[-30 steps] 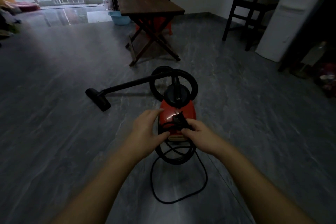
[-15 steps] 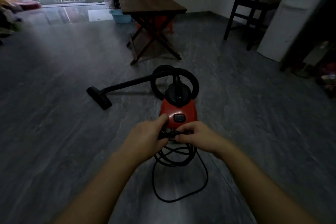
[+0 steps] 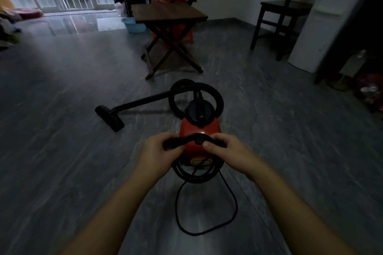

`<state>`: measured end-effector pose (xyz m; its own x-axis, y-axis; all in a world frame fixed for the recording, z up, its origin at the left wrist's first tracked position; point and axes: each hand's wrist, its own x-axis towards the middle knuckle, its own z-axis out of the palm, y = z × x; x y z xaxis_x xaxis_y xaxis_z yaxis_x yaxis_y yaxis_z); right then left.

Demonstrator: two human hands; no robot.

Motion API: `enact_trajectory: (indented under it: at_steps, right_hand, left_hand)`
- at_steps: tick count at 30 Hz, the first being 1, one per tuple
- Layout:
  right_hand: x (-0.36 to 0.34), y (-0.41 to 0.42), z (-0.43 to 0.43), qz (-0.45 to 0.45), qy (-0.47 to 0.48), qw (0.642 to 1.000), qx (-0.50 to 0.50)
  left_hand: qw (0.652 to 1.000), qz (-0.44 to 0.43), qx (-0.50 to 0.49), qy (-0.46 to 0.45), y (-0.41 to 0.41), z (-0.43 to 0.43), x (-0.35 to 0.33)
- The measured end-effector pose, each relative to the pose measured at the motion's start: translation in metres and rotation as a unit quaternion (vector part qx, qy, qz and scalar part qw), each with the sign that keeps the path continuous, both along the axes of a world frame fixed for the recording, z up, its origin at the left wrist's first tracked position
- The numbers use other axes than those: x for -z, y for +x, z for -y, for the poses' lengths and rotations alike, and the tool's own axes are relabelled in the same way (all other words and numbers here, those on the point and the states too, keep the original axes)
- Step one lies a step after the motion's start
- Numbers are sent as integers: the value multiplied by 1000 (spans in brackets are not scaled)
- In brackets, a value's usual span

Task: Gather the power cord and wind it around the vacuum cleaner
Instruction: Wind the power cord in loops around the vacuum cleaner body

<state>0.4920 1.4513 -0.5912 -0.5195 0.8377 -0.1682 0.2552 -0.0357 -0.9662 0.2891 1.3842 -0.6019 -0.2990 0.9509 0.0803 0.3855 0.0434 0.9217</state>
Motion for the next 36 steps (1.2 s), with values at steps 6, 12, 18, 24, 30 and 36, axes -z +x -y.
enact_trajectory:
  at_steps: [6, 12, 18, 24, 30, 36]
  right_hand:
    - [4, 2, -2, -13, -27, 999, 12]
    - [3, 0, -8, -28, -9, 999, 40]
    - [11, -6, -3, -27, 8, 999, 15]
    - [17, -4, -7, -17, 11, 1000, 19]
    - [21, -3, -8, 11, 10, 1000, -7]
    - [24, -9, -3, 55, 53, 995, -60]
  left_hand:
    - [997, 49, -48, -20, -4, -3, -1]
    - [993, 81, -72, -36, -5, -7, 3]
    - [996, 30, -77, -44, 0, -7, 11]
    - [990, -118, -4, -77, 0, -4, 11]
    - [968, -244, 49, -12, -1, 1, 2]
    - [950, -277, 137, -46, 2, 6, -2]
